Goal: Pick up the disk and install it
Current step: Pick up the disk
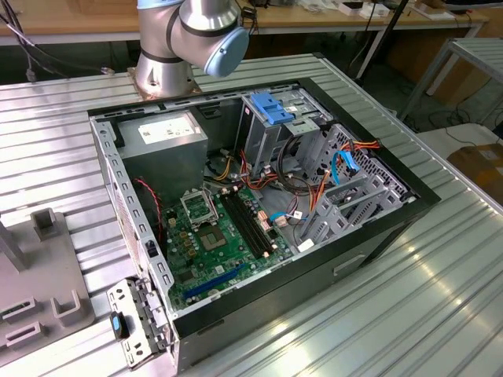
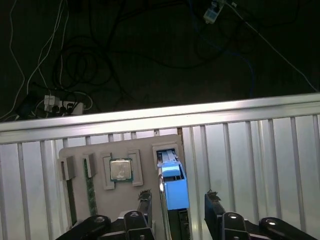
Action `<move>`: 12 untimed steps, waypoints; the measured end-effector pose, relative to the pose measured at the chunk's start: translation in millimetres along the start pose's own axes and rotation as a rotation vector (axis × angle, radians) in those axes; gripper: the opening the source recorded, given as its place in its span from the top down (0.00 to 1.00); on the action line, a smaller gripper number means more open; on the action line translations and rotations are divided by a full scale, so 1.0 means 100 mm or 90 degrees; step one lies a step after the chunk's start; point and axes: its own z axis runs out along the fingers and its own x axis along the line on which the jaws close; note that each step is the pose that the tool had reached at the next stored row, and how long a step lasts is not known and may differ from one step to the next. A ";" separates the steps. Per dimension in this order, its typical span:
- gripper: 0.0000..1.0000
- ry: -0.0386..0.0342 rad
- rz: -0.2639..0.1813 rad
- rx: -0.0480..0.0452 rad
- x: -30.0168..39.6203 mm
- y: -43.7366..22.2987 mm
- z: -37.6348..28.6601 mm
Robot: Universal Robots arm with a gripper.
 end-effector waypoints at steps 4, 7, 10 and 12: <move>0.46 0.0039 -0.031 0.0000 0.000 0.005 0.055; 0.46 0.0099 -0.052 0.0006 0.001 0.006 0.073; 0.46 0.0155 -0.076 0.0009 0.002 0.007 0.114; 0.46 0.0165 -0.079 0.0009 0.002 0.007 0.186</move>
